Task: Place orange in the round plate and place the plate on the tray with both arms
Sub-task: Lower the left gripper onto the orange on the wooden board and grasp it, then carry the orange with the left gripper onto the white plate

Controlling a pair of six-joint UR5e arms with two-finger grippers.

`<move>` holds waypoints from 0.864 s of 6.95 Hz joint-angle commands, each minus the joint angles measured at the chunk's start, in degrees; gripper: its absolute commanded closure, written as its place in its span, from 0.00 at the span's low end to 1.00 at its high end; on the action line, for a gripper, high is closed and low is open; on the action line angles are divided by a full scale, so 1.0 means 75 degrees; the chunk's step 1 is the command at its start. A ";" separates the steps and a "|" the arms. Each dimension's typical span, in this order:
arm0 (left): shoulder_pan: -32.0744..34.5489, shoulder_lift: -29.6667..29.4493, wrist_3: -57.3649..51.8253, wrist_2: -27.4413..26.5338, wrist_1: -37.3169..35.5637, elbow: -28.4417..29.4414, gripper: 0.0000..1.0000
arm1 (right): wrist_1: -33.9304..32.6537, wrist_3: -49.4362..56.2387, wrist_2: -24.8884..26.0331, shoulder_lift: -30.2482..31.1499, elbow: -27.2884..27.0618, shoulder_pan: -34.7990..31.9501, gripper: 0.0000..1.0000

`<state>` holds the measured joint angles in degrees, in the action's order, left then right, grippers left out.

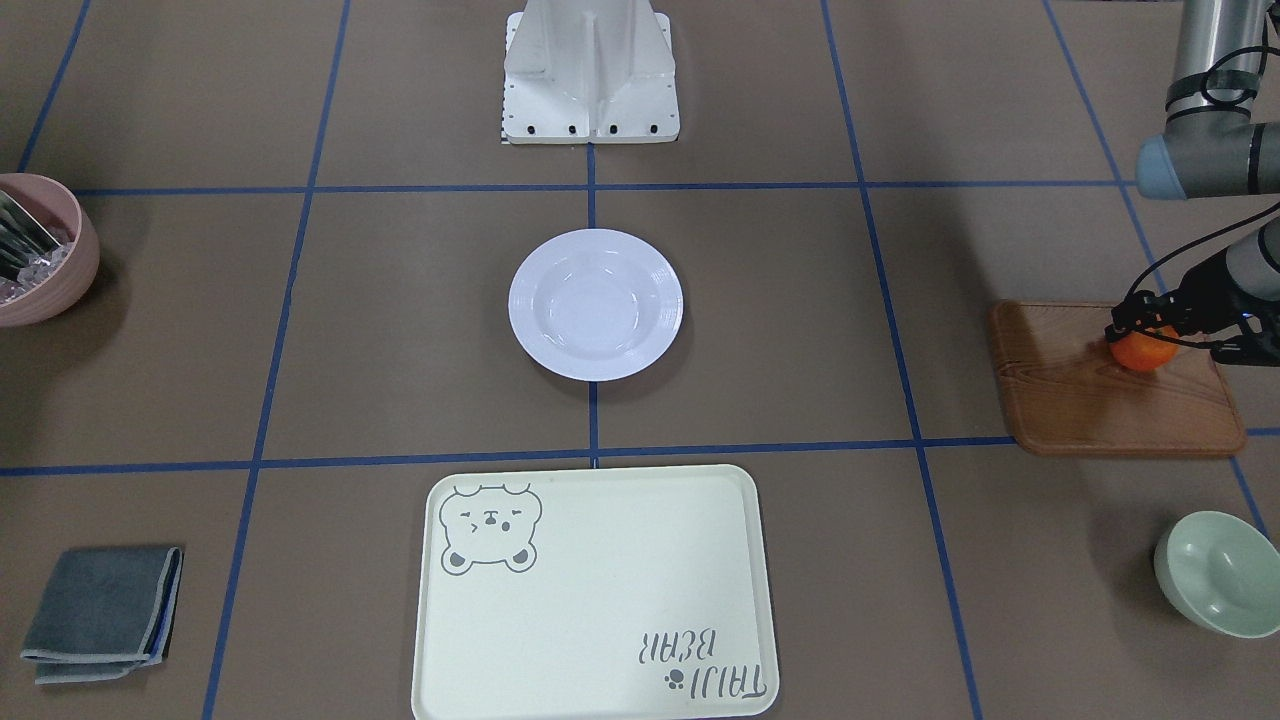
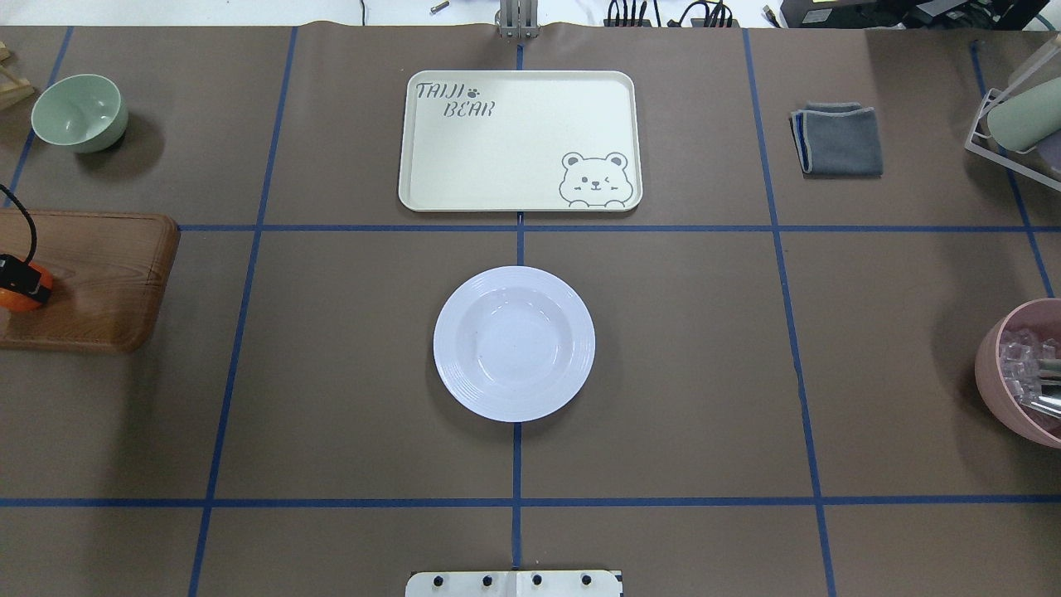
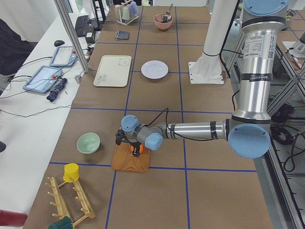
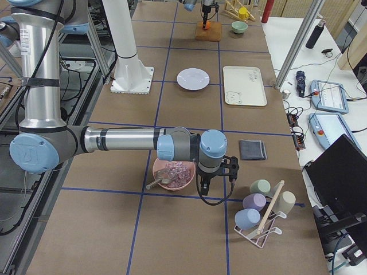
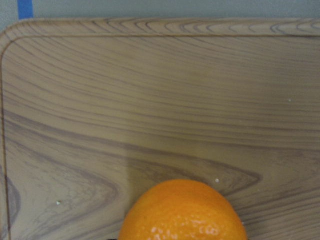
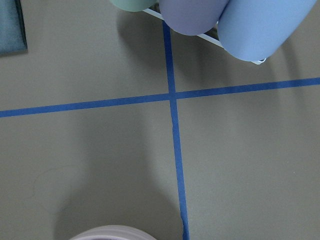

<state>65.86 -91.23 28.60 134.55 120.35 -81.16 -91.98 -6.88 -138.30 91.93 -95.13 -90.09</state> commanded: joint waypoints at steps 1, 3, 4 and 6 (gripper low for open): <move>0.0020 -0.0104 0.0344 0.0536 -0.0840 -0.1206 1.00 | -0.0005 -0.0009 -0.0122 0.0012 -0.0020 0.0000 0.00; -0.0143 -0.1305 0.1756 0.0517 -0.2937 -0.2452 1.00 | -0.0017 -0.0637 -0.0122 0.0000 -0.0031 0.0116 0.00; -0.0875 -0.2357 0.3342 0.0505 -0.3282 -0.2409 1.00 | -0.0017 -0.0630 -0.0133 0.0000 -0.0031 0.0117 0.00; -0.2482 -0.4675 0.6508 -0.0261 -0.3554 -0.1943 1.00 | 0.0018 -0.0537 -0.0110 0.0000 -0.0031 0.0129 0.00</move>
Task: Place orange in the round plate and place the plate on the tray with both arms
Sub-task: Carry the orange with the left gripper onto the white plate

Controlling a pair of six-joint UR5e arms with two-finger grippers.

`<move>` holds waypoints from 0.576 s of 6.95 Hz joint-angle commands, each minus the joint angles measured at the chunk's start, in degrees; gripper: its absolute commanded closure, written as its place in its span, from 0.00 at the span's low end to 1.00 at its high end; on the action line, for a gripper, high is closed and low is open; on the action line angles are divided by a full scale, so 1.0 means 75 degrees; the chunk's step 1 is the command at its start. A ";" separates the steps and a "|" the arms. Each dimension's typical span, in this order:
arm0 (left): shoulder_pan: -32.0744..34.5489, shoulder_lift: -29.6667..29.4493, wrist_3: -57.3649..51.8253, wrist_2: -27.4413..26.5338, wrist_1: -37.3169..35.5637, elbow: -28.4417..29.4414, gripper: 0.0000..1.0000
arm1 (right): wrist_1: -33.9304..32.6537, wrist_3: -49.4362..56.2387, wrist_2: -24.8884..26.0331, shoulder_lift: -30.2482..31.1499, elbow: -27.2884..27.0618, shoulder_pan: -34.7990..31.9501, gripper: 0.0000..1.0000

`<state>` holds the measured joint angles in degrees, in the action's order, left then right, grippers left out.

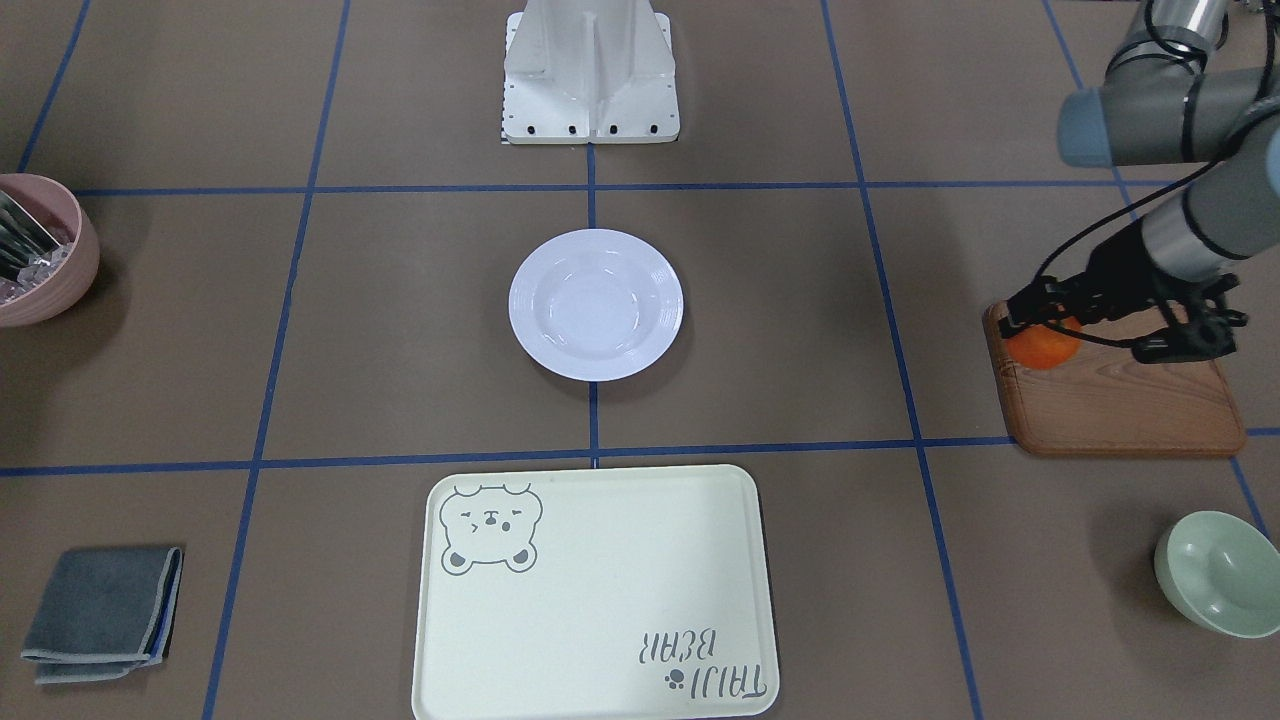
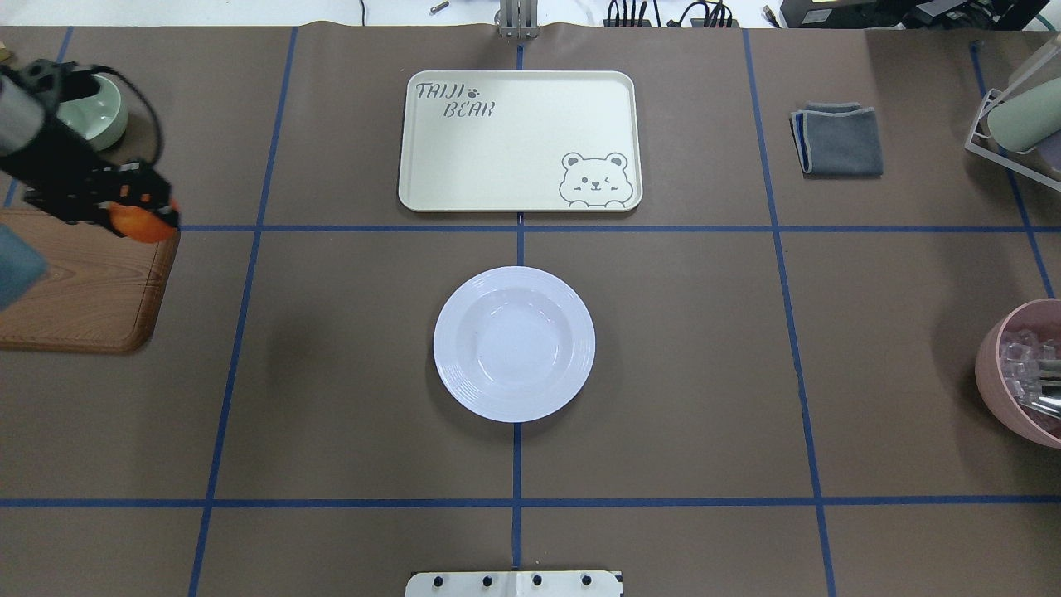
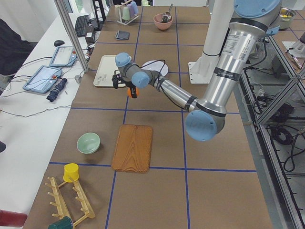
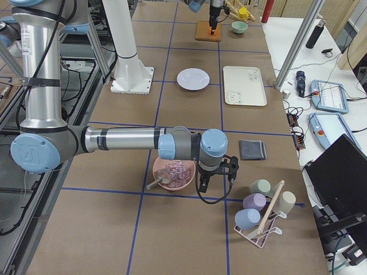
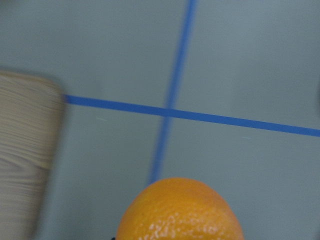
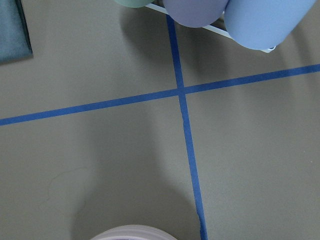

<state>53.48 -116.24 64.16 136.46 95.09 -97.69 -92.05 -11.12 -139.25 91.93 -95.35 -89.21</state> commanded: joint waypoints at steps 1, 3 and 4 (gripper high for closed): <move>-0.1755 -0.1875 0.2756 -0.1126 -0.0175 0.0345 1.00 | 0.0004 0.0030 0.0027 -0.0058 -0.0001 0.0011 0.00; -0.2884 -0.2452 0.3245 -0.2334 -0.0047 0.1138 1.00 | 0.0003 0.0030 0.0016 -0.0094 -0.0013 0.0023 0.00; -0.3225 -0.2466 0.3316 -0.2478 0.0116 0.1293 1.00 | 0.0015 0.0007 -0.0007 -0.0105 -0.0013 0.0023 0.00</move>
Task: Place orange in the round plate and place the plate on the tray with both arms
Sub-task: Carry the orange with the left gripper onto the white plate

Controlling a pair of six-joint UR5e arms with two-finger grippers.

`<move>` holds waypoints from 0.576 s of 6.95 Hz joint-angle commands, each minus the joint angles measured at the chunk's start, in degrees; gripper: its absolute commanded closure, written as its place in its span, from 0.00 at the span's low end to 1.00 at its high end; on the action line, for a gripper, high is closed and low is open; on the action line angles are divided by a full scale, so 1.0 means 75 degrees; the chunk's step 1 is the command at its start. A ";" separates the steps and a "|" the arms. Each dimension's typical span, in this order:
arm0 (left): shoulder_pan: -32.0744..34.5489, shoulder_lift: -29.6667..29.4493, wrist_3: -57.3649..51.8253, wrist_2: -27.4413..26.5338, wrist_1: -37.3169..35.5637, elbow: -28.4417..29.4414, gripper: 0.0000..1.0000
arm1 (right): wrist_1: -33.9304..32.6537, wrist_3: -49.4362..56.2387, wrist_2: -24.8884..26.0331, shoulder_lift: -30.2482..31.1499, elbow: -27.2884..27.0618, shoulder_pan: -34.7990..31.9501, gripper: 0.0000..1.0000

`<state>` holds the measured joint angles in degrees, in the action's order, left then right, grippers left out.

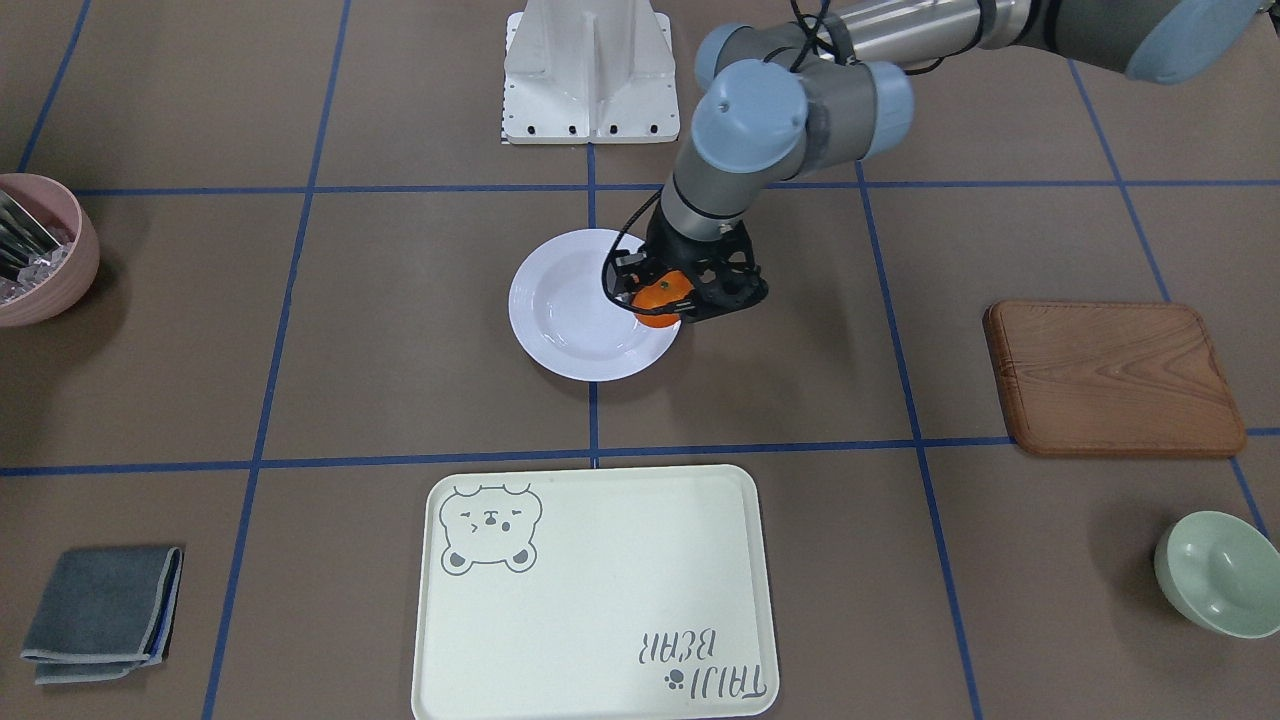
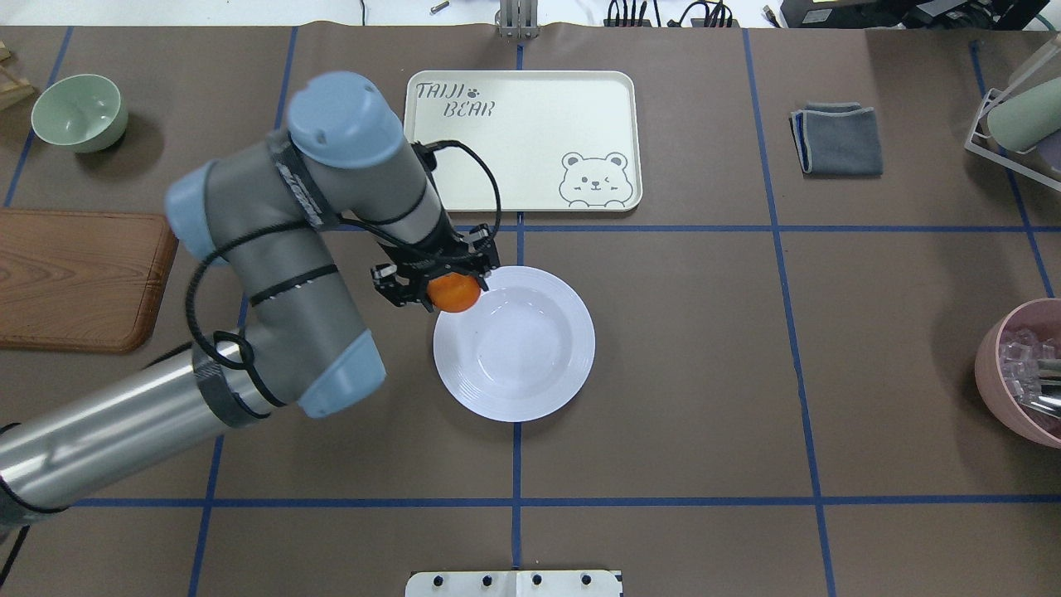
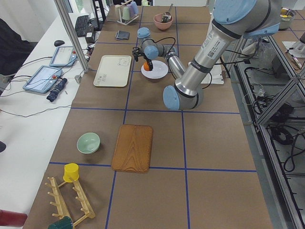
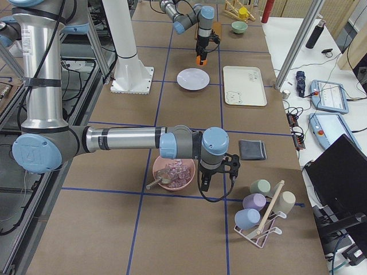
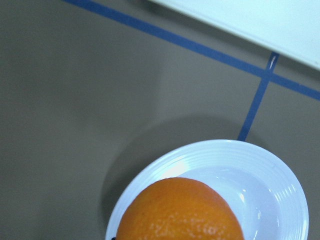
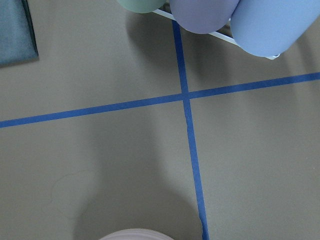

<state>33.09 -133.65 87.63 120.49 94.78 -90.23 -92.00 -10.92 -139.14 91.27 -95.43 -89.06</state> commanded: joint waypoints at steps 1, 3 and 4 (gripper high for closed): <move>-0.0649 -0.0342 0.0385 -0.0617 0.0438 0.0648 1.00 | 0.0009 -0.0021 -0.0022 -0.0028 -0.0014 0.0004 0.00; -0.0709 -0.0473 0.0410 -0.0667 0.0522 0.0874 1.00 | 0.0020 -0.0114 -0.0324 -0.0098 -0.0107 0.0086 0.00; -0.0721 -0.0473 0.0399 -0.0667 0.0523 0.0874 1.00 | 0.0021 -0.0300 -0.0837 -0.0447 -0.0142 0.0469 0.00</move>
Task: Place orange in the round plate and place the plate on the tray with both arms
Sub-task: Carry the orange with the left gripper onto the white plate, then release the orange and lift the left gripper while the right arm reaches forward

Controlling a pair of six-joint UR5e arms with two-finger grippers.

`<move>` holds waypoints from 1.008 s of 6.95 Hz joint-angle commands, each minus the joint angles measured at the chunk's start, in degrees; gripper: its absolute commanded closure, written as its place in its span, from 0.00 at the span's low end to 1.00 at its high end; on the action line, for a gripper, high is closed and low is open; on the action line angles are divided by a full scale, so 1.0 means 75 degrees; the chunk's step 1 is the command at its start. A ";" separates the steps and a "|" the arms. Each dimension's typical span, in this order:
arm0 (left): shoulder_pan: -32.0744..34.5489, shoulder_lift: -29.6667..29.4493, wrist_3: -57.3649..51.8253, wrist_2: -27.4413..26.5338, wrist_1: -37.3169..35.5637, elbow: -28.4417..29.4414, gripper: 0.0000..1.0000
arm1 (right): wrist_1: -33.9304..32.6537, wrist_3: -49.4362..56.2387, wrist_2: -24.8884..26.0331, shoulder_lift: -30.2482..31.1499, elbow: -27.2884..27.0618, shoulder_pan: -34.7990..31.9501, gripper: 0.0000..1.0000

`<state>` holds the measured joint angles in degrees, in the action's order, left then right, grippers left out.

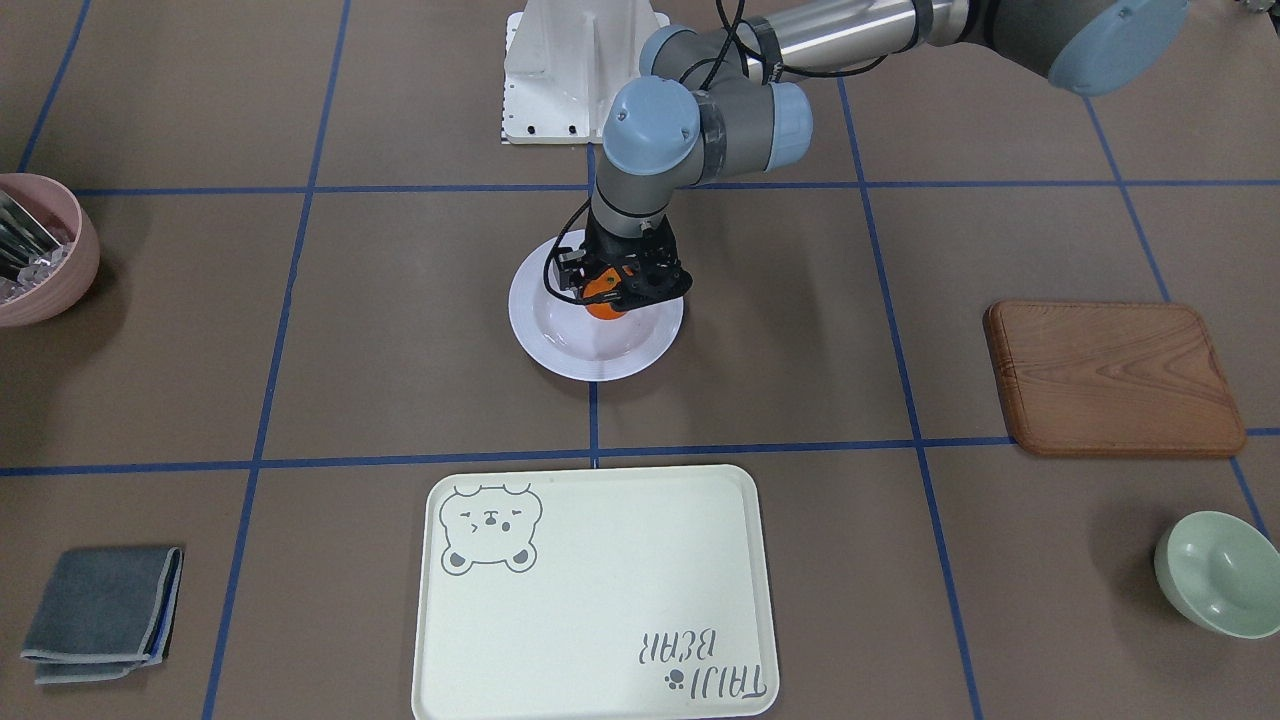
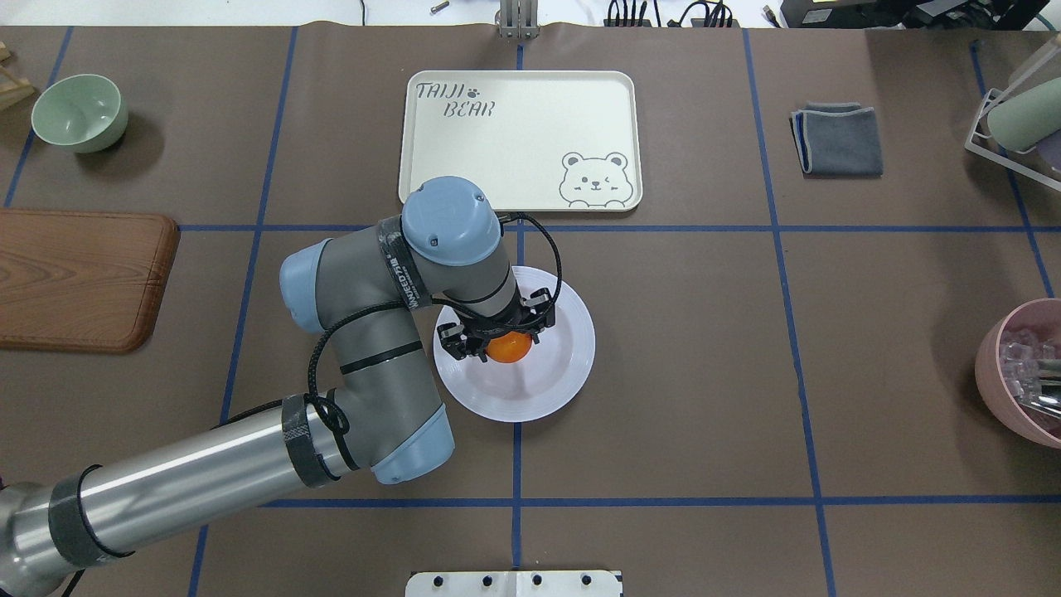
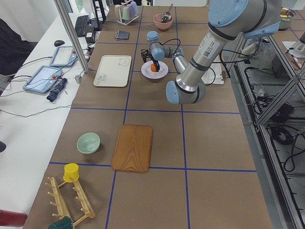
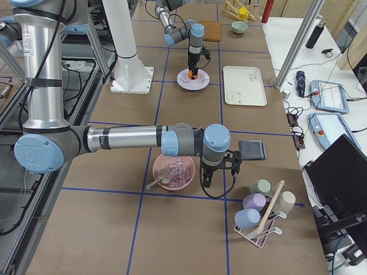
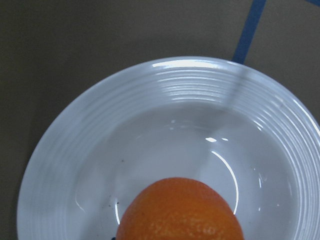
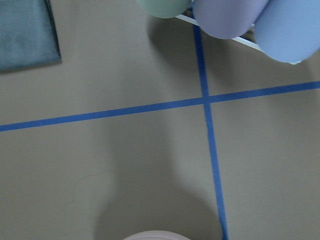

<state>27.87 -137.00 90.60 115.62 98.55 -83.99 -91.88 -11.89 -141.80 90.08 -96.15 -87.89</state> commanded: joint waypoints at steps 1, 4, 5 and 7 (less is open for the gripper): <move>-0.0013 -0.0026 0.0002 -0.0017 0.0031 0.0042 1.00 | 0.0108 -0.0833 -0.0534 -0.0581 -0.0221 0.0861 0.00; -0.0048 -0.0002 -0.0068 -0.0005 0.0125 0.0136 1.00 | 0.2946 -0.4283 -0.0570 -0.0807 -0.0235 0.1999 0.00; -0.0048 -0.0014 -0.0068 -0.0005 0.0207 0.0264 1.00 | 0.3711 -0.5132 -0.0558 -0.0807 -0.0165 0.2282 0.00; -0.0048 -0.0002 -0.0068 -0.0017 0.0219 0.0265 0.20 | 0.3906 -0.5457 -0.0546 -0.0819 -0.0258 0.2495 0.00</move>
<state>27.51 -137.05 90.13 115.52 100.03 -82.08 -64.11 -50.63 -145.94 83.98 -97.71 -70.40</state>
